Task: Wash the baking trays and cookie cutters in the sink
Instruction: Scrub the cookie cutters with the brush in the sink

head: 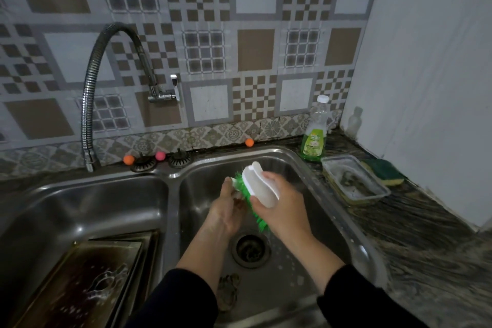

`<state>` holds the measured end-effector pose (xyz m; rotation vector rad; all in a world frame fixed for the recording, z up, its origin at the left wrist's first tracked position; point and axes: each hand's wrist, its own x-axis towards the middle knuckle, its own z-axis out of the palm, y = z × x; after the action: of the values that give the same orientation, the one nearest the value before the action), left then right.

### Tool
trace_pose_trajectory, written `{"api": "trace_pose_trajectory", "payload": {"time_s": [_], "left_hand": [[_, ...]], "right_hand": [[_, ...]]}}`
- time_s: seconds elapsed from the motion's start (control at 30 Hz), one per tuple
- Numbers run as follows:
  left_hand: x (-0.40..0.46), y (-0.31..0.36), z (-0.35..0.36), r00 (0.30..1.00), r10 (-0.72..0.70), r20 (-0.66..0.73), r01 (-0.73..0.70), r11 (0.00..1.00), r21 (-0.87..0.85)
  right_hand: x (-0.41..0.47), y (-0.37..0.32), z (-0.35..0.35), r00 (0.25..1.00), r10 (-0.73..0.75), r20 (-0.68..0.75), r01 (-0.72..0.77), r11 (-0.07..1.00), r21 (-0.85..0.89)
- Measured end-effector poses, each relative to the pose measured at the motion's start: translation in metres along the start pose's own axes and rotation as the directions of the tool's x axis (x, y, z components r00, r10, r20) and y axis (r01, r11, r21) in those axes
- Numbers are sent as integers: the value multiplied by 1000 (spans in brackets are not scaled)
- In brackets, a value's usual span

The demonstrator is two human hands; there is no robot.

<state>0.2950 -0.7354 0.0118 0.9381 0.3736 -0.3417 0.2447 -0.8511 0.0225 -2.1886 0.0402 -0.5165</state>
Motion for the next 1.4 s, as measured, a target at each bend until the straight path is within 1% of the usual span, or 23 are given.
{"api": "trace_pose_trajectory", "payload": {"time_s": [0.1, 0.17, 0.23, 0.27, 0.37, 0.43, 0.5, 0.53, 0.6, 0.67, 0.7, 0.73, 0.83, 0.9, 0.93, 0.97, 1.03, 1.1, 1.13, 1.2, 1.3, 1.33, 1.4], "left_hand": [[1, 1, 2, 1000, 26, -13, -26, 999, 20], [0, -5, 5, 999, 21, 38, -21, 1000, -4], [2, -8, 3, 996, 15, 83, -12, 999, -35], [1, -6, 1, 994, 25, 110, -21, 999, -35], [5, 1, -6, 987, 68, 148, -71, 997, 17], [3, 4, -8, 984, 78, 161, -91, 993, 73], [3, 4, -12, 983, 93, 158, -109, 989, 98], [4, 5, -13, 981, 105, 164, -124, 986, 114], [2, 7, -12, 975, 115, 191, -143, 980, 140], [1, 7, -11, 974, 123, 191, -150, 979, 136], [-1, 9, -11, 975, 128, 180, -149, 983, 110], [-1, 10, -12, 976, 133, 171, -151, 984, 92], [-3, 16, -21, 977, 146, 158, -166, 979, 122], [-5, 20, -32, 980, 155, 127, -171, 977, 131], [-4, 23, -40, 979, 176, 102, -190, 969, 156], [-4, 26, -50, 974, 214, 76, -226, 951, 212], [-3, 32, -73, 952, 307, 2, -282, 871, 402], [-8, 36, -96, 906, 412, -100, -270, 741, 615], [-12, 38, -107, 878, 458, -138, -250, 685, 684], [-17, 40, -128, 837, 516, -182, -218, 620, 754], [-20, 45, -169, 813, 539, -221, -122, 528, 840], [-21, 46, -187, 803, 545, -242, -63, 482, 874], [-27, 49, -220, 771, 548, -324, 116, 380, 918]], "right_hand": [[3, 1, 1, 998, 37, -41, -37, 999, 5], [19, -2, -4, 989, 113, -99, -111, 993, 29], [27, -5, -14, 983, 134, -123, -128, 990, 58], [25, -7, -17, 989, 108, -103, -104, 993, 47], [13, -8, -22, 997, 22, 67, -16, 996, -87], [13, -5, -25, 999, 25, 24, -21, 988, -151], [17, -5, -29, 999, 21, -31, -25, 991, -133], [19, -8, -30, 1000, 3, -1, -3, 992, -128], [21, -14, -27, 995, -39, 87, 54, 982, -182], [26, -16, -23, 999, -32, 33, 38, 977, -210], [28, -17, -22, 1000, -18, -12, 15, 982, -187], [30, -18, -20, 1000, -13, -21, 9, 987, -162], [31, -27, -9, 993, -35, 111, 57, 977, -206], [32, -30, -1, 996, -8, 88, 29, 972, -232], [33, -31, 2, 998, 19, 67, -5, 978, -211], [33, -32, 6, 997, 39, 64, -27, 983, -182], [28, -36, 16, 995, 33, 99, -17, 988, -153], [20, -40, 30, 991, 17, 136, 3, 989, -145], [16, -43, 38, 988, 14, 156, 8, 991, -137], [9, -47, 54, 979, 17, 203, 7, 993, -118], [1, -53, 75, 973, 6, 231, 13, 996, -84], [0, -55, 81, 973, 6, 232, 12, 997, -75], [-2, -58, 90, 973, 16, 231, 2, 997, -75]]}}
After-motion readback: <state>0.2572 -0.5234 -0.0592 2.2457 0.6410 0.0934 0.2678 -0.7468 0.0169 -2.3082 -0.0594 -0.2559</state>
